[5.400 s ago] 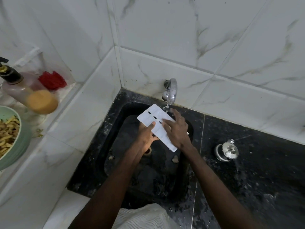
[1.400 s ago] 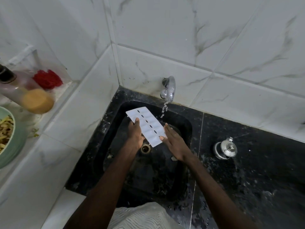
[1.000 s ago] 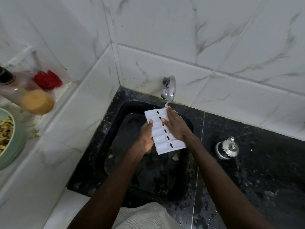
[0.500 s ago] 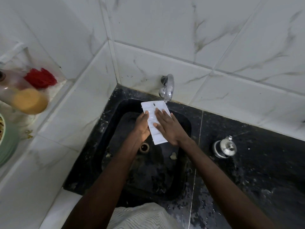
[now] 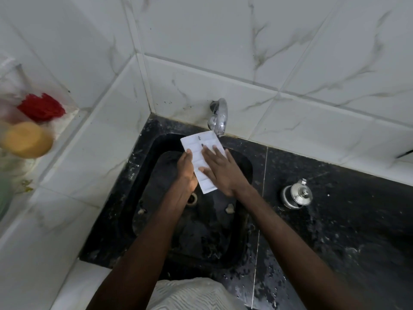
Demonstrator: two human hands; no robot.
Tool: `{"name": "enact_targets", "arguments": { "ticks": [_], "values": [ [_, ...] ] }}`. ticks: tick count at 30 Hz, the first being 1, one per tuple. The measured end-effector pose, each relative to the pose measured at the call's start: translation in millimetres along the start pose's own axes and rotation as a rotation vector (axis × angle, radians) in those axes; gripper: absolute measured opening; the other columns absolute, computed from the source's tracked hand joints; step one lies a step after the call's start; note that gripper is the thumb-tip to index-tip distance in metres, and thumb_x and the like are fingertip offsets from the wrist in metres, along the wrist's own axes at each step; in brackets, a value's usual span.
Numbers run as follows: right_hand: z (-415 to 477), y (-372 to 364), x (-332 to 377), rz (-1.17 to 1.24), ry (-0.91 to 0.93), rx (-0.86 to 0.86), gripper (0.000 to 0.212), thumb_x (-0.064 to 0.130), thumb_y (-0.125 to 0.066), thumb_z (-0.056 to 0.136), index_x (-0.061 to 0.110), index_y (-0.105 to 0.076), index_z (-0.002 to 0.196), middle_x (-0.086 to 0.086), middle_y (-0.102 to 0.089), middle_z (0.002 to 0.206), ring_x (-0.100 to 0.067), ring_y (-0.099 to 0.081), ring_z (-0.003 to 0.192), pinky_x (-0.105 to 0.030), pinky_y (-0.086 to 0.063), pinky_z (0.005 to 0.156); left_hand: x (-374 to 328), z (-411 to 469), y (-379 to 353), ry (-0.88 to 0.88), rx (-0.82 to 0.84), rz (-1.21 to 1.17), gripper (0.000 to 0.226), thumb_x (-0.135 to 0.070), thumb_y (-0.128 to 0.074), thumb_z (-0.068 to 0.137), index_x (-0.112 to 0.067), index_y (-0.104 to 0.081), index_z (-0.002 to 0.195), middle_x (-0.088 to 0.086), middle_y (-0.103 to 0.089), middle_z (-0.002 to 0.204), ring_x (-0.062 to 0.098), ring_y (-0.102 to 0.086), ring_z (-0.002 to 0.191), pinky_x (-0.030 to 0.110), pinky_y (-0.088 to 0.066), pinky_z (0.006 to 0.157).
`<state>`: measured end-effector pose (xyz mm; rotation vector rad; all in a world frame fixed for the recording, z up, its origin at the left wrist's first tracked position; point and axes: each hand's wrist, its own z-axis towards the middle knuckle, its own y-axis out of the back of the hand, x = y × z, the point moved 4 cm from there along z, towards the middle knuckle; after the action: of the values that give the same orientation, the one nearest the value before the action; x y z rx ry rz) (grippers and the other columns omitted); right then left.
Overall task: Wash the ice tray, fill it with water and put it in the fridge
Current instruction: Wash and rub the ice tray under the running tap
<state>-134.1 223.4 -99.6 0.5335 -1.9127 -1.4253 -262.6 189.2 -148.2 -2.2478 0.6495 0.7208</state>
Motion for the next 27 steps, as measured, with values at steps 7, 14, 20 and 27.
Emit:
{"name": "enact_targets", "arguments": {
  "ticks": [7,14,20,27],
  "values": [
    [-69,-42,8,0.201,0.061,-0.033,0.065,0.052,-0.039,0.11,0.024,-0.02,0.166,0.008,-0.013,0.174,-0.01,-0.006,0.161,-0.038,-0.006,0.131,5,10,28,0.078,-0.165,-0.048,0.044,-0.038,-0.047,0.11,-0.007,-0.06,0.138,0.02,-0.069,0.131,0.04,-0.07,0.115,0.056,-0.058,0.092],
    [-62,-41,8,0.756,-0.354,-0.442,0.037,0.006,-0.057,0.101,0.019,-0.068,0.134,0.006,-0.074,0.124,-0.008,-0.068,0.113,-0.04,-0.055,0.1,4,-20,0,0.089,-0.12,0.057,0.035,-0.041,-0.054,0.107,-0.018,-0.06,0.131,0.006,-0.066,0.117,0.024,-0.065,0.104,0.045,-0.059,0.081],
    [-70,-70,25,1.741,-0.738,-0.521,0.031,0.002,-0.058,0.104,0.004,-0.063,0.134,-0.011,-0.076,0.12,-0.03,-0.074,0.11,-0.049,-0.062,0.091,57,18,47,-0.023,-0.476,0.424,0.087,-0.081,-0.061,0.068,-0.017,-0.063,0.128,0.01,-0.074,0.121,0.032,-0.072,0.106,0.054,-0.059,0.095],
    [-89,-74,21,1.601,-0.676,-0.403,0.05,0.009,-0.071,0.097,0.021,-0.054,0.142,-0.005,-0.07,0.134,-0.025,-0.071,0.118,-0.051,-0.06,0.096,46,-22,33,0.092,-0.252,0.035,0.04,-0.03,-0.08,0.09,-0.013,-0.065,0.124,0.015,-0.077,0.111,0.037,-0.076,0.096,0.058,-0.061,0.086]
  ]
}}
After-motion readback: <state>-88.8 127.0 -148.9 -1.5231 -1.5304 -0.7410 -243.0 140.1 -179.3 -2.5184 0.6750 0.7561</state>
